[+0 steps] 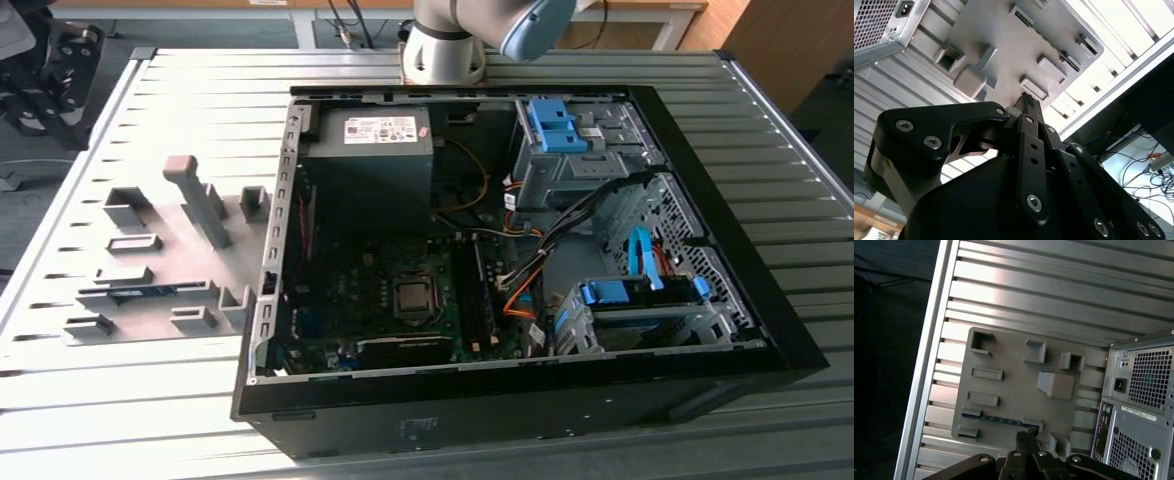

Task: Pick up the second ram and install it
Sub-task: 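Pick up the second ram and move it above second insertion slot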

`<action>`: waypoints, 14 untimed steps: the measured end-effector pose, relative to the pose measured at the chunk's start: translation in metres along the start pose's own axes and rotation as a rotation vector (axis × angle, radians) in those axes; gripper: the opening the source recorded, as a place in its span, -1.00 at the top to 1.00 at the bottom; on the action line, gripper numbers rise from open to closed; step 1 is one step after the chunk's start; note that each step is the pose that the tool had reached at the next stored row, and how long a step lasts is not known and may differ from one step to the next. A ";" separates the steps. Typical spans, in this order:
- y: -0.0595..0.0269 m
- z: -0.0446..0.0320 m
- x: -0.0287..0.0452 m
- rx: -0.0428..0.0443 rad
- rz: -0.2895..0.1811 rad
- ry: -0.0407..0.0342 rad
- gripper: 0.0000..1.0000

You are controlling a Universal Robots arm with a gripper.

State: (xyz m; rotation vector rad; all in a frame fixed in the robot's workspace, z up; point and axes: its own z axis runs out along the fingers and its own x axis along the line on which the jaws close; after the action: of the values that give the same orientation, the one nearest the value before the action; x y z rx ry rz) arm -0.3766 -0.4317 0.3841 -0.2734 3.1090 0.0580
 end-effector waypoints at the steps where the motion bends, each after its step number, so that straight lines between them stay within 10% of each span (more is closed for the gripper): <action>1: 0.0000 0.0001 0.0001 0.0018 -0.012 0.0015 0.79; 14: 0.0001 0.0014 0.0009 -0.0006 -0.210 0.0108 0.79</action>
State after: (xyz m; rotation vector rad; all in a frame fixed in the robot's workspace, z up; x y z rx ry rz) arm -0.3775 -0.4317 0.3827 -0.5999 3.0700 0.0540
